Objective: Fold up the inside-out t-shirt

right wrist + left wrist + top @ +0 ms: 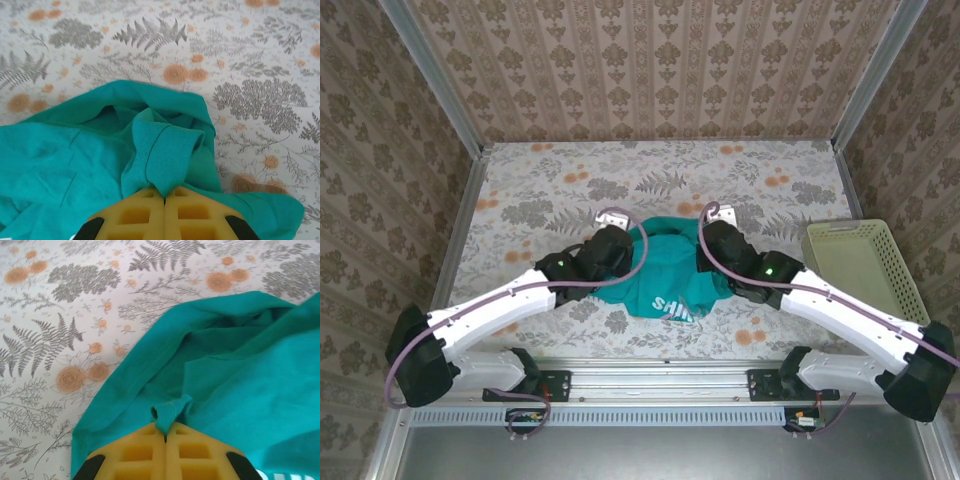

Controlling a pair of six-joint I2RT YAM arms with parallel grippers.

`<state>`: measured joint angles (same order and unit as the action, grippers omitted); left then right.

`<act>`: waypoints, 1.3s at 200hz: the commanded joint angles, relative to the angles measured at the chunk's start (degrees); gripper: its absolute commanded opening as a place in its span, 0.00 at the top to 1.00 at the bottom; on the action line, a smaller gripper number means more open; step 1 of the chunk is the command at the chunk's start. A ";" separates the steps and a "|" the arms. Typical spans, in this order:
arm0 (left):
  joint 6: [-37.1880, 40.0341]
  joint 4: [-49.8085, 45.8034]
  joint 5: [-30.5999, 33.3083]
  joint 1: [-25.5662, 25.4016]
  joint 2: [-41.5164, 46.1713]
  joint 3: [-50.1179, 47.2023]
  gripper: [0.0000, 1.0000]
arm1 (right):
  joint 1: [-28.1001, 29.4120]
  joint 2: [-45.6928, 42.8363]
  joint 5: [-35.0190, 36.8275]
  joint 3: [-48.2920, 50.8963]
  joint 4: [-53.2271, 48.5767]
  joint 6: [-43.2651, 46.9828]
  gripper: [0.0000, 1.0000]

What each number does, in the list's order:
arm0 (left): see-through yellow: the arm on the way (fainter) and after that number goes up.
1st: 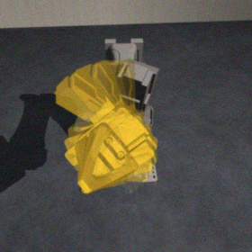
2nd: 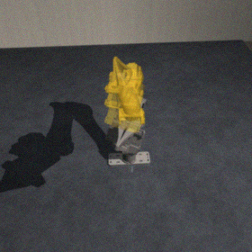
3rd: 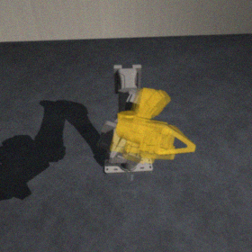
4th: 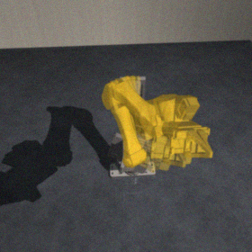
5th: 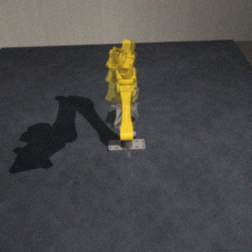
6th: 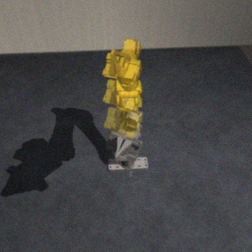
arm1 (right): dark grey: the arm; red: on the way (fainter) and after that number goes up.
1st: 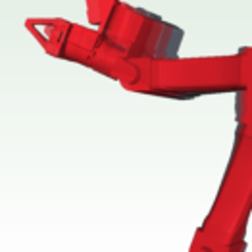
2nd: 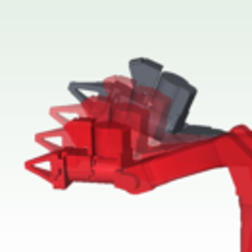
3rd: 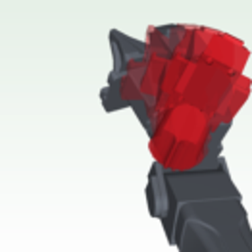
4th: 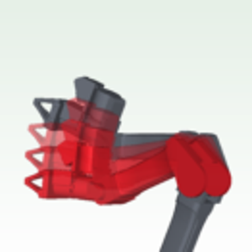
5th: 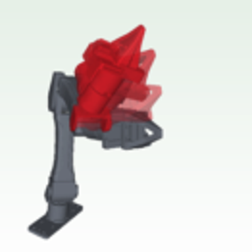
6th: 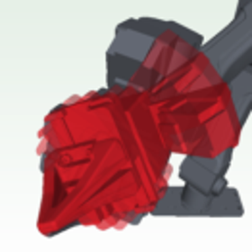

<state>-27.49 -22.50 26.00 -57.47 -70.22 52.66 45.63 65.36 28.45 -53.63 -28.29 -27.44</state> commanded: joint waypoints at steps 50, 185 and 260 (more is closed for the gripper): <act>0.54 -9.96 36.64 -12.52 7.17 4.44 1.00 | -0.47 6.44 -0.85 0.61 1.98 -5.12 1.00; 4.62 13.79 -21.94 -1.72 1.63 -10.08 0.59 | -2.11 6.19 -3.90 4.81 4.92 -7.81 1.00; -6.70 15.48 -25.67 11.84 14.37 -19.51 0.32 | -2.72 5.82 -4.48 6.35 5.87 -8.42 1.00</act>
<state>-30.37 -8.16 4.10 -47.24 -57.93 33.76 43.31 72.20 23.83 -47.86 -22.83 -34.96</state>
